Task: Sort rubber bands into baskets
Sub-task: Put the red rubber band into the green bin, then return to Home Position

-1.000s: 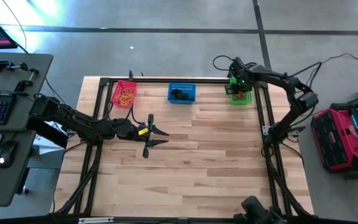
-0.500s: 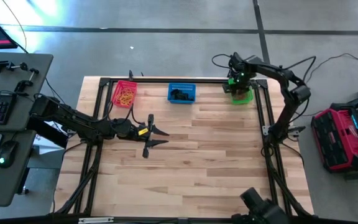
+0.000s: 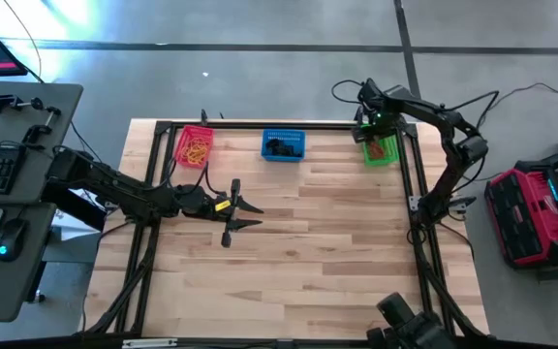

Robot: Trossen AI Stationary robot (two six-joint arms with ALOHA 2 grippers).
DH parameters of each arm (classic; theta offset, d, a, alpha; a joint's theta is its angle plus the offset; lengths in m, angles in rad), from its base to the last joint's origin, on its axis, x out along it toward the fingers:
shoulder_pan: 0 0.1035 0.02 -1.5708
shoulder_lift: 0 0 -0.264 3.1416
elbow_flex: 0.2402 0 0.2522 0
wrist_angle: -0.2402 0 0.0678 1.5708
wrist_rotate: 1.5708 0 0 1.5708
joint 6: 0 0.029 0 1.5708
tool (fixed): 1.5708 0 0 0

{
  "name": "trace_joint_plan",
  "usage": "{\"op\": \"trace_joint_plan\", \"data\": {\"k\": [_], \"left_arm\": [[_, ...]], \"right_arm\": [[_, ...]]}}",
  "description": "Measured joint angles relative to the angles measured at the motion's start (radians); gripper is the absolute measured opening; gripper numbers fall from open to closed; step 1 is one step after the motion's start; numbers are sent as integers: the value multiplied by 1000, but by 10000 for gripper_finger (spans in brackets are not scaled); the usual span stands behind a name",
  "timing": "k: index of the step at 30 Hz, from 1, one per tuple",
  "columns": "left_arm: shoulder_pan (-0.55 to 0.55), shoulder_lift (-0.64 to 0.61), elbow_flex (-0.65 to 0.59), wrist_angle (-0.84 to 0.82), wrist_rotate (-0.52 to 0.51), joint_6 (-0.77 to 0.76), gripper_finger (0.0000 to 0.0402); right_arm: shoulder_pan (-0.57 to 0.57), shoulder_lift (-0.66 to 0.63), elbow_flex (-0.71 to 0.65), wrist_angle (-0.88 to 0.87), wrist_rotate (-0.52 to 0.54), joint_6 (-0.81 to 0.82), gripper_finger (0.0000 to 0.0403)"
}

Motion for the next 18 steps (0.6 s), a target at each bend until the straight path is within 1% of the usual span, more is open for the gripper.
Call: {"op": "trace_joint_plan", "data": {"k": [5, 7, 10, 14, 15, 16, 18], "left_arm": [[0, 0, 0, 0, 0, -2, 113], [0, 0, 0, 0, 0, -8, 113], [0, 0, 0, 0, 0, -21, 113], [10, 0, 0, -5, 0, -22, 112], [16, -1, 0, -4, 0, -22, 109], [24, -5, 0, -7, 0, -23, 105], [42, -12, 0, -7, 0, -28, 93]], "right_arm": [[6, -17, 0, -4, 96, -11, 164], [13, -19, 0, -6, 122, -20, 156], [33, -19, -20, 21, 152, -48, 116], [43, -19, -104, 144, 149, -110, 23], [42, -19, -127, 180, 148, -115, 12], [37, -19, -149, 214, 140, -114, 11], [22, -19, -191, 268, 75, -115, 14]]}}
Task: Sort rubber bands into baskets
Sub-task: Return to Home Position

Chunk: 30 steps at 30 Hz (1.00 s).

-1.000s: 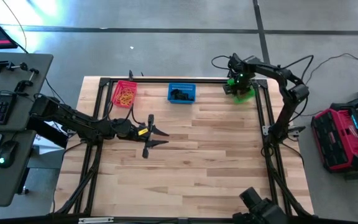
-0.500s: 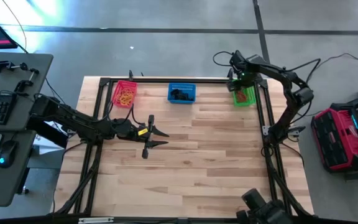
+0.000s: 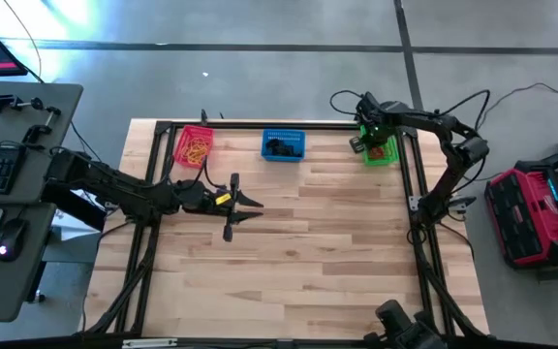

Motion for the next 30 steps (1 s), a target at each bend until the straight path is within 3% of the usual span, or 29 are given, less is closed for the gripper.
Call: {"op": "trace_joint_plan", "data": {"k": [2, 7, 11, 15, 22, 30], "left_arm": [[20, -6, 0, -2, 16, -7, 78], [66, -22, 0, -1, 77, -17, 36], [97, -59, 0, -13, 85, -10, 6], [118, -114, 0, -85, 85, 3, 3], [123, -157, 0, -125, 145, 62, 0], [172, -157, 0, -111, 198, 84, 0]], "right_arm": [[-11, 0, -31, 35, -23, 0, 6], [-13, -49, -54, 60, 52, -16, 2], [-10, -154, -49, 65, 54, -27, 0], [20, -302, -95, 161, 44, -103, 0], [162, -518, -334, 541, -149, -290, 0], [318, -608, -599, 1022, -330, -270, 0]]}}
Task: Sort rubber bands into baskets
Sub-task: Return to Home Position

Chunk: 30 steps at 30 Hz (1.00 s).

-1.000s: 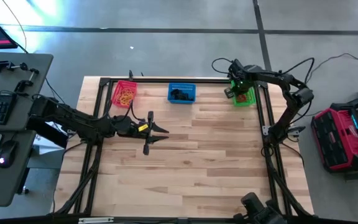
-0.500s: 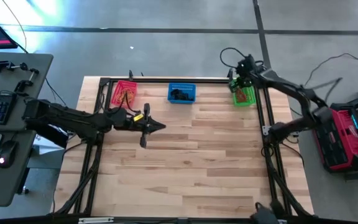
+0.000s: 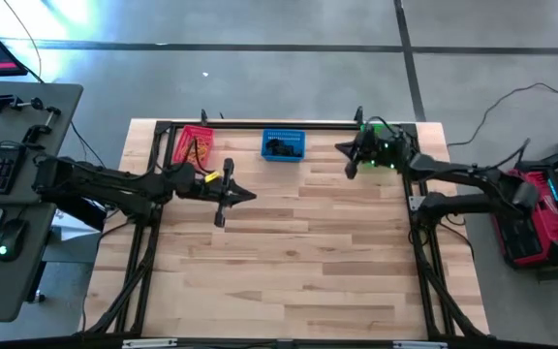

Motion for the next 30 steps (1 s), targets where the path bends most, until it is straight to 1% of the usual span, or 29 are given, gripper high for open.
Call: {"op": "trace_joint_plan", "data": {"k": [3, 5, 8, 10, 13, 15, 19, 22, 25, 30], "left_arm": [[31, 0, 0, -3, 16, 0, 0], [52, 0, 0, -4, 32, -1, 0], [83, 0, 0, -2, 116, -1, 0], [103, 0, 0, -4, 170, 0, 0], [134, 0, -1, -11, 234, 5, 0], [149, -3, -25, 32, 259, 6, 0], [174, -38, -113, 141, 265, -10, 0], [194, -89, -164, 153, 247, -41, 0], [209, -157, -191, 136, 246, -45, 0], [229, -293, -199, -19, 244, -47, 0]], "right_arm": [[59, 19, -47, 122, -10, 45, 0], [105, 38, -59, 150, 19, 45, 0], [166, 59, -57, 166, 77, 46, 0], [200, 63, -57, 182, 93, 37, 0], [243, 62, -60, 265, 61, 6, 0], [264, 62, -65, 310, 21, -22, 0], [288, 62, -65, 342, -53, -48, 0], [299, 62, -65, 344, -64, -53, 0], [315, 62, -65, 342, -63, -72, 0], [344, 62, -65, 300, -41, -95, 0]]}}
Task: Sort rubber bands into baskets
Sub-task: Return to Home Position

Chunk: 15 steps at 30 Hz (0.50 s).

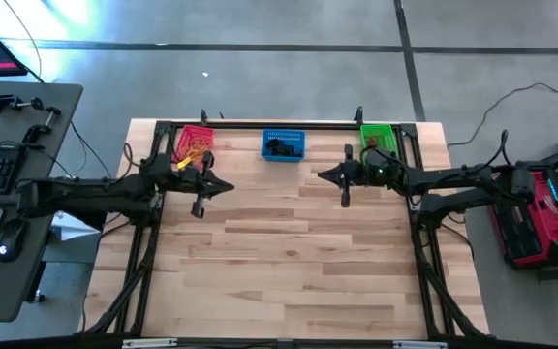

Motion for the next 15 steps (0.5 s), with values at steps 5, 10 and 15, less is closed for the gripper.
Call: {"op": "trace_joint_plan", "data": {"k": [5, 10, 15], "left_arm": [[3, -96, 0, -121, -24, 11, 0], [3, -138, 0, -158, -53, 19, 0], [3, -139, 0, -157, -55, 19, 0]], "right_arm": [[44, 0, 0, -10, 118, -1, 0], [138, 0, -7, 22, 258, -8, 0], [161, -19, -106, 113, 249, 16, 0]]}}
